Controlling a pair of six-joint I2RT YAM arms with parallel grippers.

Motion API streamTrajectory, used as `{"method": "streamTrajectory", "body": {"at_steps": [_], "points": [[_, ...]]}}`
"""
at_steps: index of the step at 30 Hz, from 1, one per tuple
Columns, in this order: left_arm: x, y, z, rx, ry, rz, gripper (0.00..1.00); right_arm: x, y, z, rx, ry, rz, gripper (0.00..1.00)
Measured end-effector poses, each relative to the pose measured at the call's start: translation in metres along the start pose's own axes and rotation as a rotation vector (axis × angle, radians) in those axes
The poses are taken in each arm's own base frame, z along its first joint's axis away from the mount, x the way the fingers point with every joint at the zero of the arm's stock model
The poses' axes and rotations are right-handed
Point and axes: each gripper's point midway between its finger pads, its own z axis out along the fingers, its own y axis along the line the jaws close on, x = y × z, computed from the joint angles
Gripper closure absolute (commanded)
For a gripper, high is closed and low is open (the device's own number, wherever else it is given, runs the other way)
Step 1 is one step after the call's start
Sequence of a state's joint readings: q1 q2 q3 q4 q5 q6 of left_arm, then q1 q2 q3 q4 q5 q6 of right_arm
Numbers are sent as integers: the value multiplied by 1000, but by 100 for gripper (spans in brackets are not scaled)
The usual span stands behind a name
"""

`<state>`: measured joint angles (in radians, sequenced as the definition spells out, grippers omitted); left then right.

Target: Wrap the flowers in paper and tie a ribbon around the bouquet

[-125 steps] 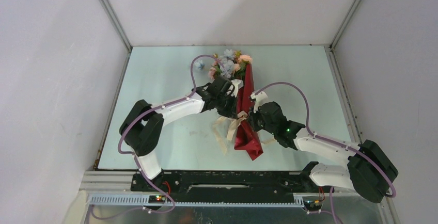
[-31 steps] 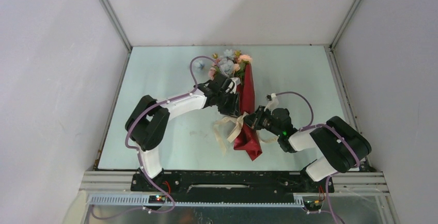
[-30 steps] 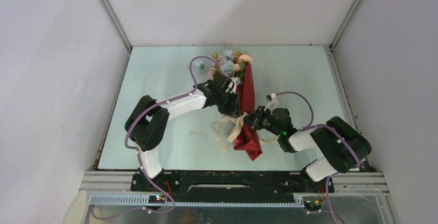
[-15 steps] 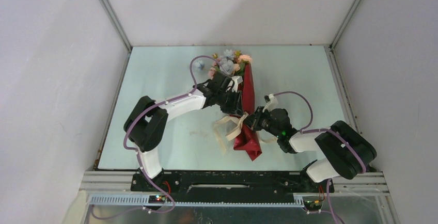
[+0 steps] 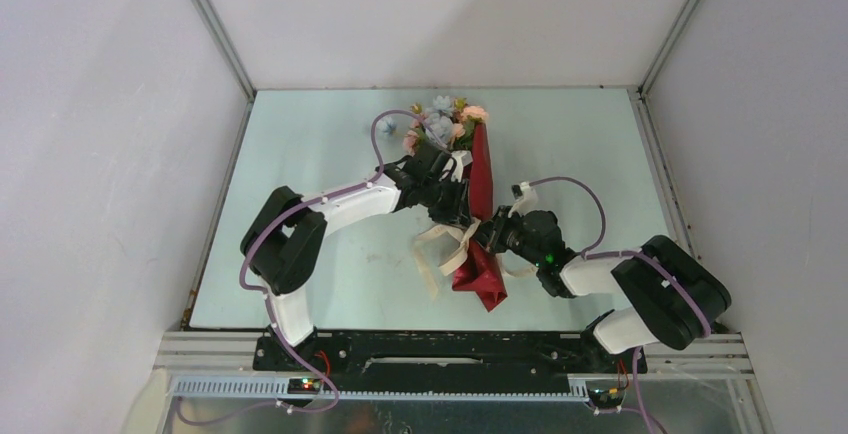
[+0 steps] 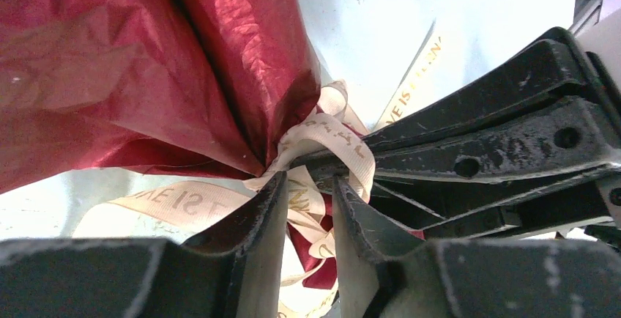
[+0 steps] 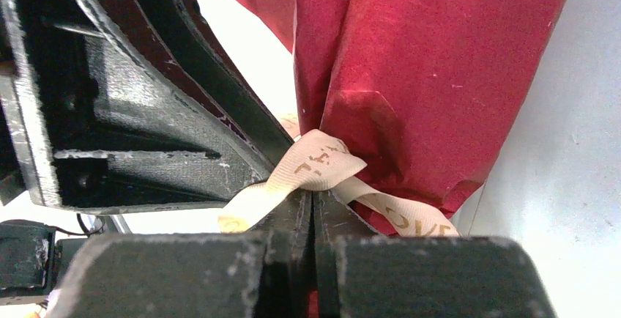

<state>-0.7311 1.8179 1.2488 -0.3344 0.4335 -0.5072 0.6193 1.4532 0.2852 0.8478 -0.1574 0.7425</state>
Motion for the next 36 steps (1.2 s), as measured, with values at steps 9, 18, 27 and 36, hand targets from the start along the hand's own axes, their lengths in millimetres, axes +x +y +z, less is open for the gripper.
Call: {"method": "streamTrajectory", "body": {"at_steps": [9, 18, 27, 36], "points": [[4, 0, 0, 5, 19, -8, 60, -6, 3, -3, 3, -30, -25, 100], [9, -8, 6, 70, 45, -30, 87, -5, -1, -3, 19, -32, -27, 100], [8, -4, 7, 46, 38, -40, 100, -6, -2, -3, 24, -37, -34, 100], [-3, 12, 0, -93, -46, -39, 100, -18, 15, -19, -15, -79, -84, 62]]}}
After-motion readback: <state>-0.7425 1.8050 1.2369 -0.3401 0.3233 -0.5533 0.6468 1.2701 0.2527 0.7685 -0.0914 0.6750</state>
